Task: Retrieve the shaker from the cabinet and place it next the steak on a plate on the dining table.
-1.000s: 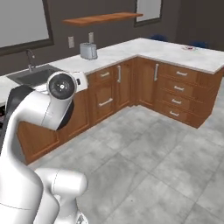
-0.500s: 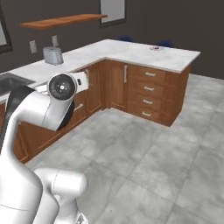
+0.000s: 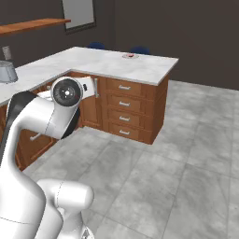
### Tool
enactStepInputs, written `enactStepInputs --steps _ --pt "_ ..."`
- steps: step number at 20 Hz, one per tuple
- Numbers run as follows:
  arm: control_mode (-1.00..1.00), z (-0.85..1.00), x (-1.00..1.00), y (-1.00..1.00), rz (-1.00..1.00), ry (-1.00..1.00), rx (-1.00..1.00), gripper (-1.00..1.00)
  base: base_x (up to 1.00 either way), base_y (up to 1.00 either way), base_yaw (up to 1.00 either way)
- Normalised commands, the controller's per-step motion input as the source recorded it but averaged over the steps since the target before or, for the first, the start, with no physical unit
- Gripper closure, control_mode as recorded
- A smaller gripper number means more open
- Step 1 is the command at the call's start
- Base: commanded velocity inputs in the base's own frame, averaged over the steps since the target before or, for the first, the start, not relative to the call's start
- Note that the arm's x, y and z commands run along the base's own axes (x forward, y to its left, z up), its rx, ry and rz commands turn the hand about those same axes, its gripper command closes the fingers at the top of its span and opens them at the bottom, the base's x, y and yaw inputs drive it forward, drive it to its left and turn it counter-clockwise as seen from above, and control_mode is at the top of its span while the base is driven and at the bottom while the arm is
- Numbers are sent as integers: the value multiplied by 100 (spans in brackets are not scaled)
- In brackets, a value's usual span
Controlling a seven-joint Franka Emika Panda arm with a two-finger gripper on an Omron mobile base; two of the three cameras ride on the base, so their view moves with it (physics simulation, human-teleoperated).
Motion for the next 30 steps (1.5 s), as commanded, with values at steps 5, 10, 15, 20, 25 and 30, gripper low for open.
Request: enactStepInputs --steps 5,10,15,20,25,30 --pt "100 0 0 0 0 0 0 100 100 -31 -33" --pt "100 0 0 0 0 0 0 100 100 -36 -33" --pt "100 0 0 0 0 0 0 100 100 -39 -31" --pt "100 0 0 0 0 0 0 100 100 -39 -24" --pt "100 0 0 0 0 0 0 100 100 -38 -14" --pt "100 0 0 0 0 0 0 100 100 -31 0"
